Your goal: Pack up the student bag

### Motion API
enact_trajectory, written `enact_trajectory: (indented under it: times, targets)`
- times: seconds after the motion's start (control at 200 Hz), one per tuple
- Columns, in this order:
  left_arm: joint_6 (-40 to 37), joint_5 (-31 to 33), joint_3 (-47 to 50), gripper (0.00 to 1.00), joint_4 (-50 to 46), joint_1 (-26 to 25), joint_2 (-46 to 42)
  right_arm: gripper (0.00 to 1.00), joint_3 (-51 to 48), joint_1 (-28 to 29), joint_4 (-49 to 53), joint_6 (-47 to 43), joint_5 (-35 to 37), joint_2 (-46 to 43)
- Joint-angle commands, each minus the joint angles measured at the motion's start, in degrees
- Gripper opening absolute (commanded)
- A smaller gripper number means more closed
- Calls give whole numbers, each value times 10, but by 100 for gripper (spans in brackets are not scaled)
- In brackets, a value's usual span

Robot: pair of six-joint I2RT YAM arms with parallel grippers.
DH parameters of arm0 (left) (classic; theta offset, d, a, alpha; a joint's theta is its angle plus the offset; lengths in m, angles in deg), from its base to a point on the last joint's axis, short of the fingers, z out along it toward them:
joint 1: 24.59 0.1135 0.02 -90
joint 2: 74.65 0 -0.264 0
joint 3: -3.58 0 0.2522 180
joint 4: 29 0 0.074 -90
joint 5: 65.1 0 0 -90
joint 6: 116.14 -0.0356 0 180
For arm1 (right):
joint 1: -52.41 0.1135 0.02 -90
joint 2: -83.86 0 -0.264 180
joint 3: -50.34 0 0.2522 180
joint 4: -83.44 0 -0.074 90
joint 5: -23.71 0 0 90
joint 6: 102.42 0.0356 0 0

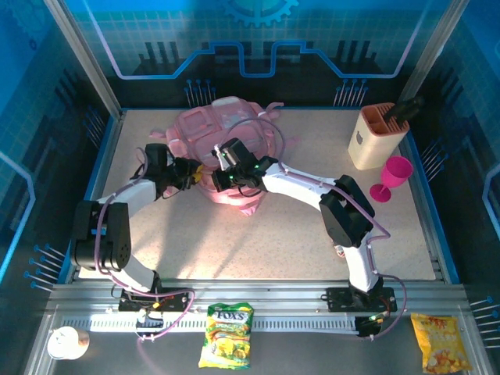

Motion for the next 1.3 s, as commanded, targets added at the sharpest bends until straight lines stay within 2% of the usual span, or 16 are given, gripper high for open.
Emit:
enact_trajectory:
  times: [0.0,0.15,0.31,0.46,0.61,0.72,0.855,0.991,1.206,1.296]
  targets:
    - [3,10,-22,13,12,-1,12,5,-10,10,-9,-20,21,-22]
    - [-9,9,-38,4,5,3,19,5,-98,-21,-10,-30,69,-69]
    - [-5,-3,-44,3,7,2,19,5,-167,-77,10,-28,125,-115]
    - [-4,-8,-46,2,7,-1,13,5,-173,-122,33,-13,155,-136]
    - [-20,-14,-64,3,-3,-1,24,4,-162,-132,51,-8,160,-148]
    - [-60,-23,-117,6,-31,-1,51,3,-183,-120,34,-18,144,-172]
    - [-101,-20,-191,11,-65,-1,93,2,-197,-83,9,-37,126,-191]
    - [-122,7,-221,27,-95,4,115,2,-182,-46,-13,-30,94,-176]
    - [-146,54,-186,49,-159,26,59,2,-111,-19,-39,-5,32,-105]
    - [-150,68,-166,53,-195,27,26,2,-74,-13,-43,0,0,-74]
